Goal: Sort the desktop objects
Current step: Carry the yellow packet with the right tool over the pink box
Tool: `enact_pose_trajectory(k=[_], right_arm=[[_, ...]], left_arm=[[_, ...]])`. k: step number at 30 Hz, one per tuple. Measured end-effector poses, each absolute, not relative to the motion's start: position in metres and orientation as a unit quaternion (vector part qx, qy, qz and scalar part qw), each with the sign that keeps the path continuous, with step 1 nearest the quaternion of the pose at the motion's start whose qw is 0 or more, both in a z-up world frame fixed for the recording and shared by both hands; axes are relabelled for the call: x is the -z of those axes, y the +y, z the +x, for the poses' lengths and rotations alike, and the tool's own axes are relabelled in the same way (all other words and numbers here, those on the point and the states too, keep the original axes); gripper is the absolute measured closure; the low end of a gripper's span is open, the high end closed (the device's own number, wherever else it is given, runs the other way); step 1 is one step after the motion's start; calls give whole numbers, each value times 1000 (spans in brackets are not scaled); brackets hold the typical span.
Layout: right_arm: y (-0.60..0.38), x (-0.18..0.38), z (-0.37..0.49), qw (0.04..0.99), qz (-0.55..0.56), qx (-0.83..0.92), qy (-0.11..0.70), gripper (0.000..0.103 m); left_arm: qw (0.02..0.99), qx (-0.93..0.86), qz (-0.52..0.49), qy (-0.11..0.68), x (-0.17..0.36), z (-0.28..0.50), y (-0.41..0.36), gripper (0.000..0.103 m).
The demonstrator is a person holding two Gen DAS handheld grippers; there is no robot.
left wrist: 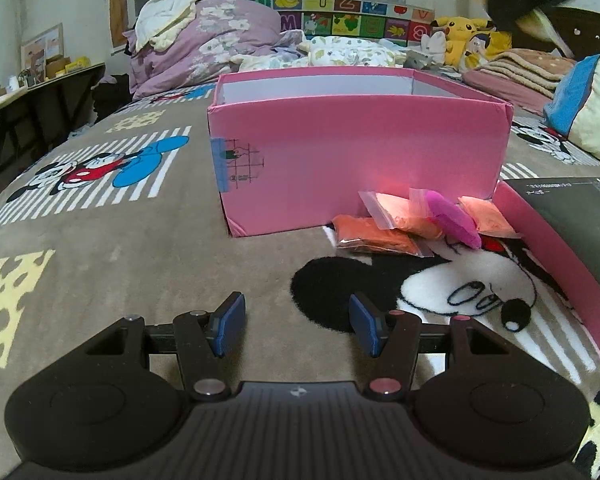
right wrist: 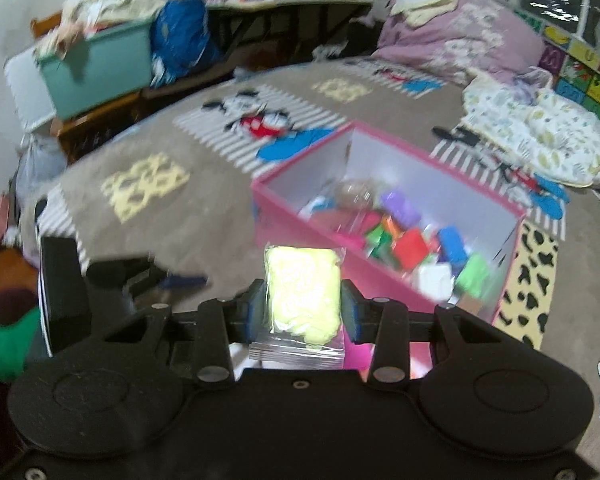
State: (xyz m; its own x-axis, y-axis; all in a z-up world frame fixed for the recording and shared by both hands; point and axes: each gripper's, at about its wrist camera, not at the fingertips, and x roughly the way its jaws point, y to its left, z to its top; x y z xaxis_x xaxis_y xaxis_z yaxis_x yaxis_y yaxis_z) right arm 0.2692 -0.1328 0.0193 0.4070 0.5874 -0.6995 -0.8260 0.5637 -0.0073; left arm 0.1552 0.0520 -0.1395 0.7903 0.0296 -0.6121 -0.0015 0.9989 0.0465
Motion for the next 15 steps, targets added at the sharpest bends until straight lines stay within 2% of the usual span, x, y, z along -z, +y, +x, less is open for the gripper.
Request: enact_pose_trajectory(k=[15], right_arm=[[-124,-36,309,861,-133,-379,313,64]], left_arm=[[949,3,10,316,132,153,52,47]])
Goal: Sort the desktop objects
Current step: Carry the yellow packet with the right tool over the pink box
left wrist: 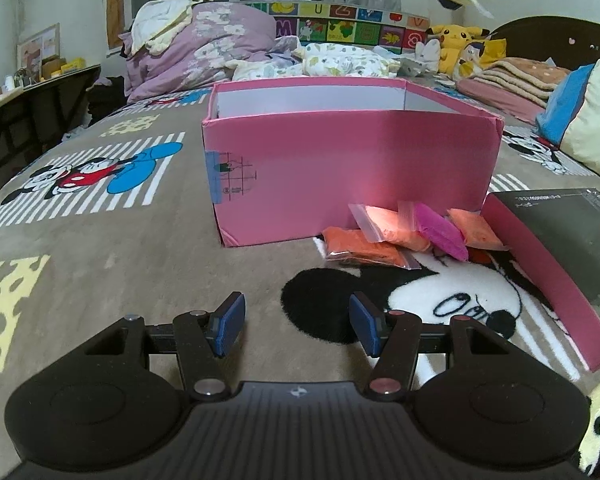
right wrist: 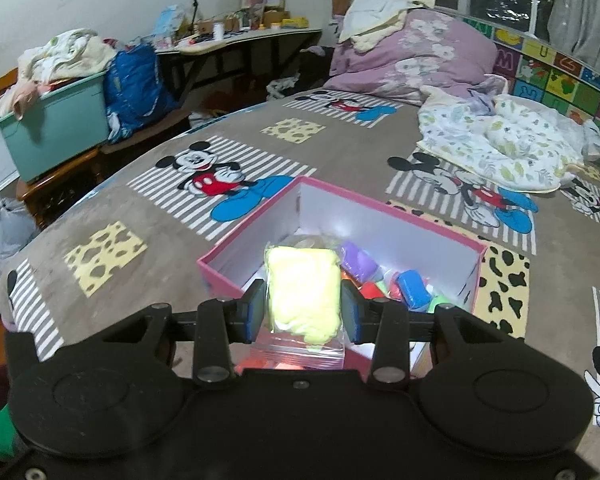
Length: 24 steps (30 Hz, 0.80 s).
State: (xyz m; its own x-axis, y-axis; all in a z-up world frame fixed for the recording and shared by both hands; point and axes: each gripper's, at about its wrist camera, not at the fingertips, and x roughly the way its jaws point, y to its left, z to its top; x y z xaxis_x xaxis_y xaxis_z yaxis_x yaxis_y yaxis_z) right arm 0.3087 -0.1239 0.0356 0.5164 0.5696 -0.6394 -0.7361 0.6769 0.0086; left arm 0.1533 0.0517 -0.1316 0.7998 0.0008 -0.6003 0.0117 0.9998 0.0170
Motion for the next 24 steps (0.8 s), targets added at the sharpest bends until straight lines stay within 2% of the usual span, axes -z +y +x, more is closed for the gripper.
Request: enact_pose_trajectory(k=[24], right_arm=[[-109,2,382,875,-129,-308,350,64]], left_arm=[[952,8,-8,306,126,153,53,47]])
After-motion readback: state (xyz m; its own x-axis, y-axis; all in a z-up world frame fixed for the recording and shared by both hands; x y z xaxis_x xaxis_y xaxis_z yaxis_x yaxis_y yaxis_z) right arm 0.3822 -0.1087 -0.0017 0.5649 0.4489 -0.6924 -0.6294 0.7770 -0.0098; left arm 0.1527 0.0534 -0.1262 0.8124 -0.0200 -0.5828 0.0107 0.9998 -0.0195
